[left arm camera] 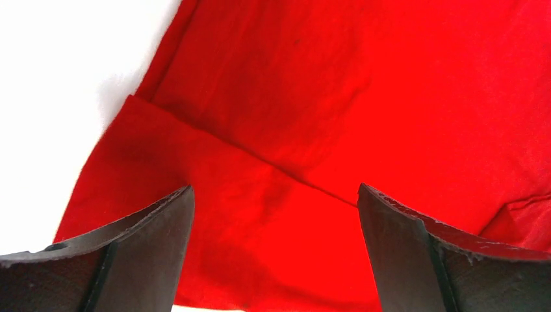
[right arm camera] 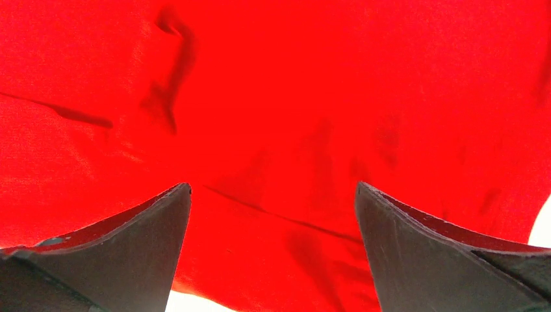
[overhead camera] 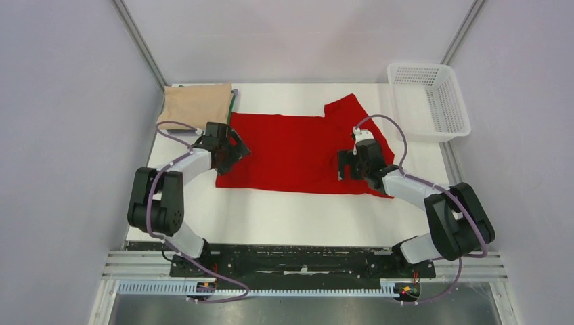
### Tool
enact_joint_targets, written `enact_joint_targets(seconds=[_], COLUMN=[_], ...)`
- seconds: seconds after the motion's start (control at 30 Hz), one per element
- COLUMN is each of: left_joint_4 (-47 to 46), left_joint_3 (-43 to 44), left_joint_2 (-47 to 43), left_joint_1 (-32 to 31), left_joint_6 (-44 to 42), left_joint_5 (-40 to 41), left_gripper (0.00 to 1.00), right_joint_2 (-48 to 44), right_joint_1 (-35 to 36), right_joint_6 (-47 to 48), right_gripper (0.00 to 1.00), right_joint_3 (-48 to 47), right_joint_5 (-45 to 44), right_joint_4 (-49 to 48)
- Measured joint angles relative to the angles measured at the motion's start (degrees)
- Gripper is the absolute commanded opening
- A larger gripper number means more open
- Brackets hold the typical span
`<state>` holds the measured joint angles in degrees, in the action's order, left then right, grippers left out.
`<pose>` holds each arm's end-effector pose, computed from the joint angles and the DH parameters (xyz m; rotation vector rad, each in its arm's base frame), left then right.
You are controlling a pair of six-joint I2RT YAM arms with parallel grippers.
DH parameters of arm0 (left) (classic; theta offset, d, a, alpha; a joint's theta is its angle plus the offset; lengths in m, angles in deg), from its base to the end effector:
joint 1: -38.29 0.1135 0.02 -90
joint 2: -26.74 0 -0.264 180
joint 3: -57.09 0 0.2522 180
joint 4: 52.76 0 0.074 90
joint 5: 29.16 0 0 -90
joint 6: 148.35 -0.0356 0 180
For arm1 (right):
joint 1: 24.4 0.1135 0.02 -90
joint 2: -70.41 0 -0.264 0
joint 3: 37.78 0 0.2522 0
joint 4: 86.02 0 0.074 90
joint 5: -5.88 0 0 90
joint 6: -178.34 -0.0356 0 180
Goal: Fold and stack the t-shirts
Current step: Fold the flattened tshirt in 1/3 of the way
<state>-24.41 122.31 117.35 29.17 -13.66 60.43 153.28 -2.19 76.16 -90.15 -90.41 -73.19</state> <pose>0.3114 -0.0503 0.1810 -0.7771 2.4322 -0.3865 0.2645 0.1038 0.1724 -0.1485 2.3231 0.1746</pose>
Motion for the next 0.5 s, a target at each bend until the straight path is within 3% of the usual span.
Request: enact_joint_targets(seconds=[0.23,0.5], left_joint_4=[-4.76,-8.20], left_joint_3=[-1.05,-9.97], left_joint_2=[3.26,-4.70], left_joint_1=[0.07,-0.55], left_joint_6=[-0.07,-0.02], left_joint_5=[-2.69,-2.64], left_gripper=[1.00,1.00], right_joint_2=[-1.25,-8.96], right_joint_1=[-0.13,0.20], right_joint_6=[0.66,-0.72], right_gripper=[0.98,0.98], right_joint_3=[5.79,12.15], right_joint_5=[-2.62,-3.65], right_joint_4=[-0.39,0.42])
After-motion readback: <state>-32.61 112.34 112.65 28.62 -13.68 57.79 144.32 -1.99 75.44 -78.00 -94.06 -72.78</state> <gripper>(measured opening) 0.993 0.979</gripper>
